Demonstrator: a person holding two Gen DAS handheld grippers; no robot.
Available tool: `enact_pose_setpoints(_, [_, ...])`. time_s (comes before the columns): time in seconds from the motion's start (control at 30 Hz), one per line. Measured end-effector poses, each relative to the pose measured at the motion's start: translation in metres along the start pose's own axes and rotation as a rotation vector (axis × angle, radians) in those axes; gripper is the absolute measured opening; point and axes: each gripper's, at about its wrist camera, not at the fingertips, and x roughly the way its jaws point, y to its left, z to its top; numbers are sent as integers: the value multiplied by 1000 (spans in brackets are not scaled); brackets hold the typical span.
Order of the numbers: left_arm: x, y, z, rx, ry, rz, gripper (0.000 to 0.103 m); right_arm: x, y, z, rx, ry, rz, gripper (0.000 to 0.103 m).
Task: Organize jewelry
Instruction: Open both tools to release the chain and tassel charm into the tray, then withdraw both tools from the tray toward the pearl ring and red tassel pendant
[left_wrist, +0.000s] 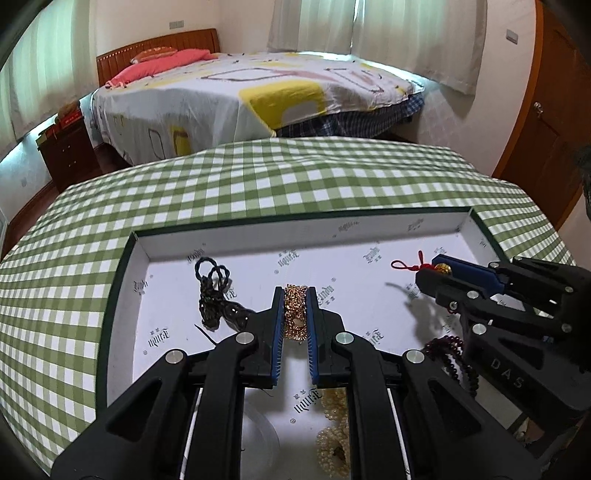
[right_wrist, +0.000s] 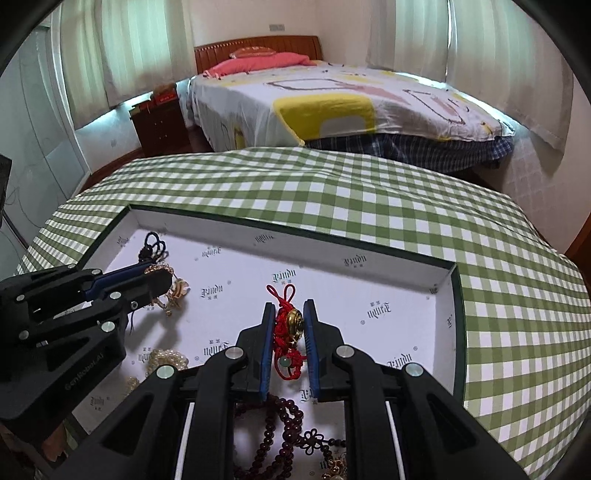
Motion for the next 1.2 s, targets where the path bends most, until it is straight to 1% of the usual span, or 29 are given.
enact_pose_setpoints(0.17, [4,-2,-2,4,18,-7,12,5,1,0,-8,32,-2,17])
enact_pose_setpoints(0.27, [5,-3,-3,3,29,-9,12,6,2,0,-9,36,-4,21])
enact_pose_setpoints(0.3, [5,-4,-2,3,30,-8,12,6,1,0,-9,36,-5,25])
enact_pose_setpoints(0.33, [4,-4,-2,1,27,-5,13,6,1,0,-9,36,-5,31])
enact_pose_setpoints(0.4, [3,-5,-1,2,21,-1,18,5,1,0,-10,32,-8,35])
enact_pose_setpoints(0.43, [3,-6,0,3,19,1,23,4,2,0,-12,26,-8,35])
enact_pose_setpoints(0.47, [2,-6,-1,6,17,4,25,4,2,1,-12,23,-9,35])
enact_pose_setpoints(0.57, [0,-7,-1,13,9,9,28,1,1,0,-9,3,-8,35])
enact_pose_setpoints(0.63, [-5,-7,-2,15,-6,9,33,-3,1,-1,-8,-14,-7,35])
enact_pose_setpoints(0.67, [-7,-8,-2,15,-15,8,39,-5,1,-1,-7,-24,-8,35])
enact_pose_setpoints(0.83, [-25,-10,-1,27,-81,11,51,-18,0,-3,-2,-76,-7,35])
enact_pose_setpoints(0.97, [-43,-9,0,18,-138,4,52,-33,-1,-4,7,-124,-9,36])
enact_pose_setpoints(1.07, [-62,-8,-2,5,-204,2,54,-51,-3,-5,19,-172,-9,38])
enact_pose_setpoints(1.1, [-71,-8,-4,4,-235,5,55,-57,-3,-6,21,-185,-11,38])
enact_pose_setpoints(1.2, [-91,-12,-11,13,-294,24,55,-77,-5,-10,24,-228,-15,40])
